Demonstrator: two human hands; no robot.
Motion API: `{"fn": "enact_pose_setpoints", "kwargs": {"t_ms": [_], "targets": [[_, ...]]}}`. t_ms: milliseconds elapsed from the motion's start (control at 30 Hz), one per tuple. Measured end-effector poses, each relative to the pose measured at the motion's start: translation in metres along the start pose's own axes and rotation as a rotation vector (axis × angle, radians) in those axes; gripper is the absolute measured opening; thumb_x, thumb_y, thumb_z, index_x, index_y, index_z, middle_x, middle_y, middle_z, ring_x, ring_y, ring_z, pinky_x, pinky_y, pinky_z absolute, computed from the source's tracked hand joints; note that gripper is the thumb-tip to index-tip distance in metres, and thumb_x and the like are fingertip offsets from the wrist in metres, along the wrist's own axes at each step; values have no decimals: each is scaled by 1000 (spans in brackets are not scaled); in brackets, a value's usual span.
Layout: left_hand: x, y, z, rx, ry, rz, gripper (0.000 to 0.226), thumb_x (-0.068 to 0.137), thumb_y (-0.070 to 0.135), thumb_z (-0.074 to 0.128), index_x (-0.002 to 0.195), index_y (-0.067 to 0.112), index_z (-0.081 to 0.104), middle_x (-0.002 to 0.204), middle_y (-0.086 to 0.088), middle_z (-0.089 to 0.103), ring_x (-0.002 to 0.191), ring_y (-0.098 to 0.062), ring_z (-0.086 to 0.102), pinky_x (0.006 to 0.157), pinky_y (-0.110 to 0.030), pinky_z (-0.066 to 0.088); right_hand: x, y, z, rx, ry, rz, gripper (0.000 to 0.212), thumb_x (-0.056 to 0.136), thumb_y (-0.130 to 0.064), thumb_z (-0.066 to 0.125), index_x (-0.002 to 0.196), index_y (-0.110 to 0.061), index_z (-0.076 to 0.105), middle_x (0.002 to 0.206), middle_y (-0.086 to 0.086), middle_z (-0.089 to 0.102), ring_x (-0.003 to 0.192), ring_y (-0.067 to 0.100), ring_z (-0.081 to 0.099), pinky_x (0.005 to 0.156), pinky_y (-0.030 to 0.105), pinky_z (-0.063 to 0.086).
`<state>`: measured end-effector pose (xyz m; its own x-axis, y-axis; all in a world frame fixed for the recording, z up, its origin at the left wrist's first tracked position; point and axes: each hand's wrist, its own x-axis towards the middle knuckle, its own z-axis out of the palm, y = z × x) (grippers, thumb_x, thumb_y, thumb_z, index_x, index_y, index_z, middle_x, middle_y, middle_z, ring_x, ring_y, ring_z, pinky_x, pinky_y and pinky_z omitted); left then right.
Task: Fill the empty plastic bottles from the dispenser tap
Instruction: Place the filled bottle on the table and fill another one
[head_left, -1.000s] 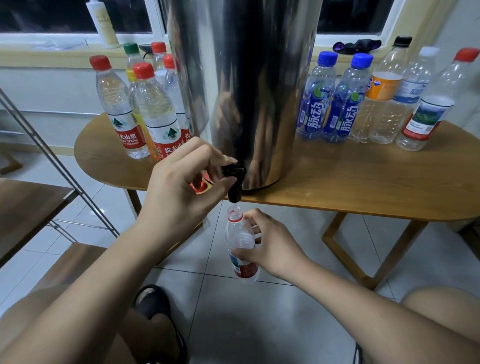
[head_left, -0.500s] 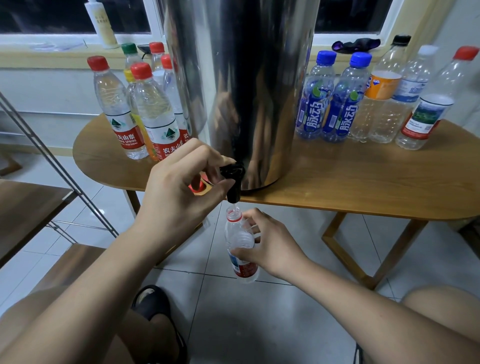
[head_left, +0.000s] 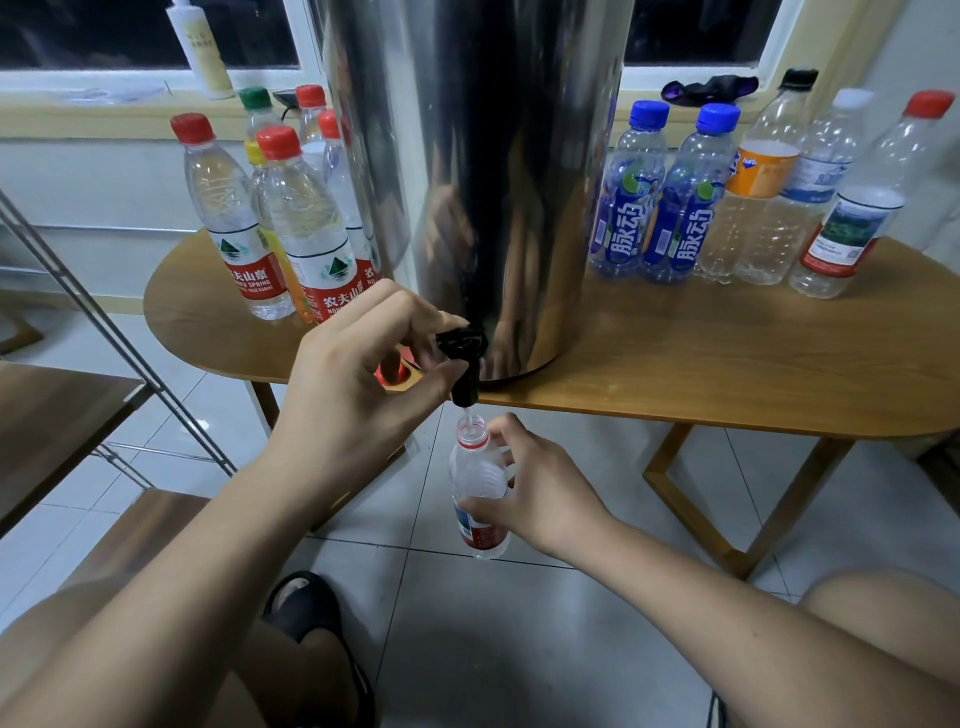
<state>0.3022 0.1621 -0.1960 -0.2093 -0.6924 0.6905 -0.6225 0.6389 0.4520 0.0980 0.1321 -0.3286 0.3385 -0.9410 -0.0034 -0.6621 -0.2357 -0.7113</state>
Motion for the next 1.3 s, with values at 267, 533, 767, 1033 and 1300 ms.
{"fn": "enact_pose_setpoints", "kwargs": {"t_ms": [267,533,767,1033,1300], "targets": [[0,1,0,-15,-1,-2,24,89,2,87,103,13,71,91,-1,65,83,-16,63,71,-25,46,-2,-2,-3,-23,-11,-29,68,79,-54,84,135,-45,46,130,-22,62,111,10,64,97,41,59],[1,2,0,-20,-6,-14,23,89,2,87,103,12,71,89,0,65,82,-14,62,72,-23,45,-1,-2,-3,-34,2,-36,62,79,-56,83,129,-40,51,126,-22,62,109,11,64,96,41,59],[2,4,0,-33,7,-4,40,88,1,87,101,27,61,85,2,64,79,-7,59,71,-22,43,0,0,-1,4,-9,-29,58,78,-54,86,123,-37,53,124,-17,64,110,11,65,97,41,59],[2,5,0,-43,5,-3,44,88,2,87,104,32,60,86,2,64,80,-10,60,70,-24,45,0,-2,-3,1,5,-42,58,80,-50,87,124,-32,54,127,-11,65,111,12,65,97,40,59],[2,5,-1,-49,-5,-14,41,89,3,87,105,31,62,85,1,64,81,-15,62,70,-27,46,0,-4,-2,5,0,-52,61,80,-48,88,128,-31,55,131,-10,66,113,10,64,98,37,58]]}}
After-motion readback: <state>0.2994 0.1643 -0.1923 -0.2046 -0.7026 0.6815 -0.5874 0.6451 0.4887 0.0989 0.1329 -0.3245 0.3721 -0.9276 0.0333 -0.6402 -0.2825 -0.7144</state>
